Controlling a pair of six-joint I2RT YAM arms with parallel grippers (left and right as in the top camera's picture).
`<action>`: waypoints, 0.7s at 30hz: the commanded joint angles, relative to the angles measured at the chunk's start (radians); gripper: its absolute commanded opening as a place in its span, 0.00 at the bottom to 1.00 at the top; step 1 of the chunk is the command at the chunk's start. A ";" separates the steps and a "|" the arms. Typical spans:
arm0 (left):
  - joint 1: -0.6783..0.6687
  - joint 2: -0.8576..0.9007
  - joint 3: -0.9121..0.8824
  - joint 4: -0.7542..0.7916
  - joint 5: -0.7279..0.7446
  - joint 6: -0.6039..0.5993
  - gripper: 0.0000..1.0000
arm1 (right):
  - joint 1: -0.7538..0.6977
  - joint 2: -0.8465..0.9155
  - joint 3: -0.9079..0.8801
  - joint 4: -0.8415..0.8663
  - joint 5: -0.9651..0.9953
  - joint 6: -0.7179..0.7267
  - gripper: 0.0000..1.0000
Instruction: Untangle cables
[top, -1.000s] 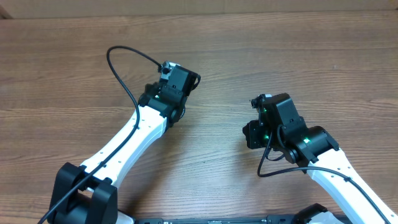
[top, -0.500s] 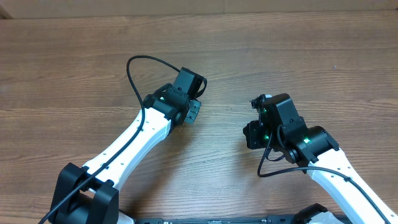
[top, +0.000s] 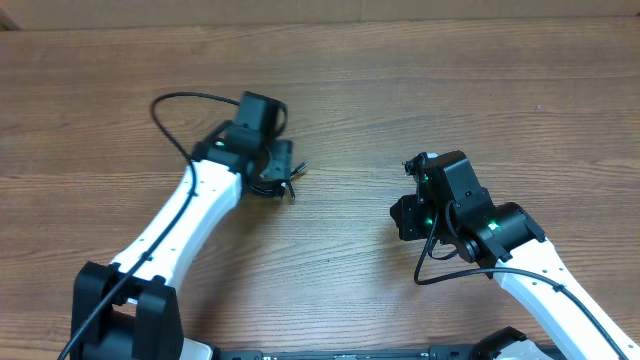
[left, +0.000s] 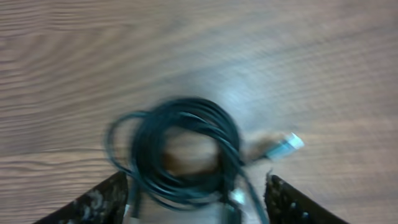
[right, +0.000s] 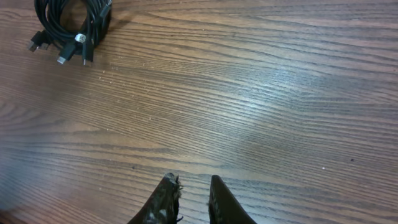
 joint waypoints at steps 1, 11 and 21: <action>0.049 -0.019 0.024 0.034 0.023 -0.008 0.73 | 0.002 0.002 0.013 0.004 0.006 0.000 0.16; 0.143 0.066 0.024 0.201 0.211 0.233 0.77 | 0.002 0.002 0.013 0.003 0.006 0.000 0.16; 0.203 0.227 0.024 0.280 0.345 0.498 0.72 | 0.002 0.002 0.013 0.003 0.006 0.000 0.16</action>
